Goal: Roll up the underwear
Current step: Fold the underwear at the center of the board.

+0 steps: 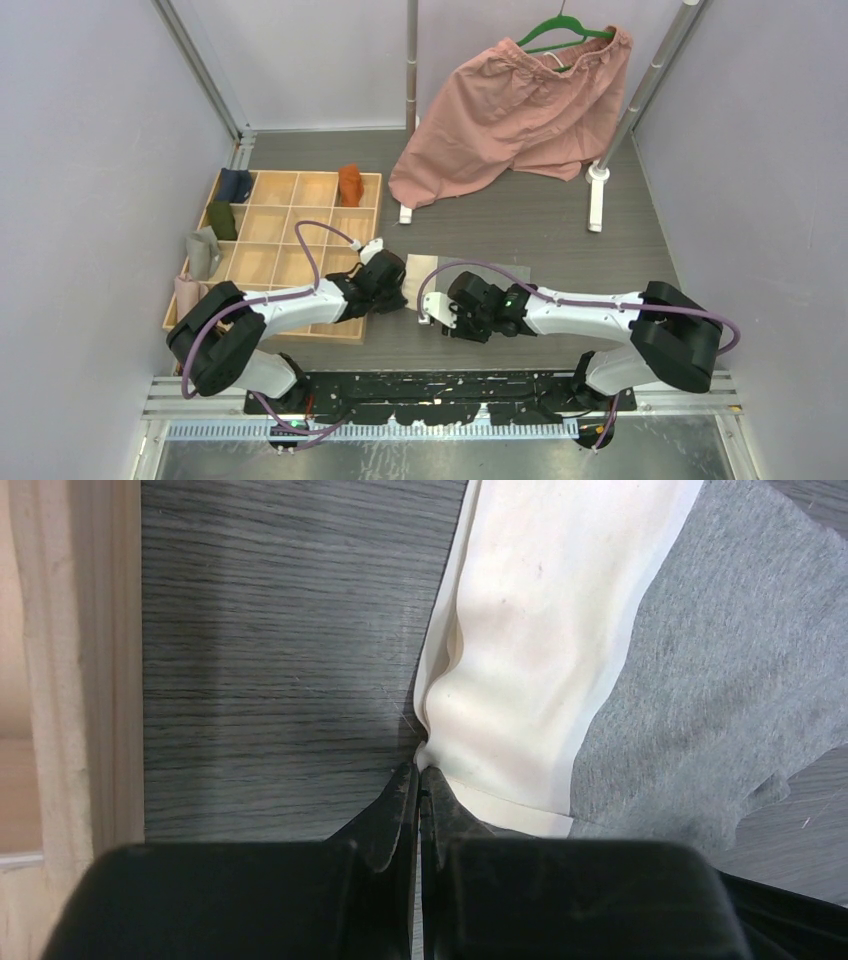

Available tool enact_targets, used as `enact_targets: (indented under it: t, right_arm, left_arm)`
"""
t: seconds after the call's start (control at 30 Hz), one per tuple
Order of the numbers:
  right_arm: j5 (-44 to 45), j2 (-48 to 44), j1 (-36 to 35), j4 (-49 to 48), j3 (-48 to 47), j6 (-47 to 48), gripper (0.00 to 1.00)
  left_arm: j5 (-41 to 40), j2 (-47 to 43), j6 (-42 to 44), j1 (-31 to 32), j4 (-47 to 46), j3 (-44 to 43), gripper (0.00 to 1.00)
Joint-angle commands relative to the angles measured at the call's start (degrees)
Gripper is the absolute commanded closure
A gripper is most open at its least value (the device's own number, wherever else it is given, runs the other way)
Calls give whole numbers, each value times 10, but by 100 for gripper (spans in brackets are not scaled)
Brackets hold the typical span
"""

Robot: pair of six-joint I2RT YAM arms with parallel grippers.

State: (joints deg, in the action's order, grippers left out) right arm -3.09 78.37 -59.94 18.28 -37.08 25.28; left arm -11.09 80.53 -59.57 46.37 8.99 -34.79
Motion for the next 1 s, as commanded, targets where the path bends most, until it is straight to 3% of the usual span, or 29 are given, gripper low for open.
enact_targets:
  t: [0.0,0.4,0.97]
  right_arm:
    - [8,21,-4,9,-33,18,68]
    - [29,35,-4,20,-33,9,99]
    - [-43,-17,-4,78,-100,-80,99]
  left_arm:
    - [-4,10,10,-6,5,8,99]
    - [-3,0,12,-13,10,8,99]
    - [-12,-75,64,-19,105,-50,99]
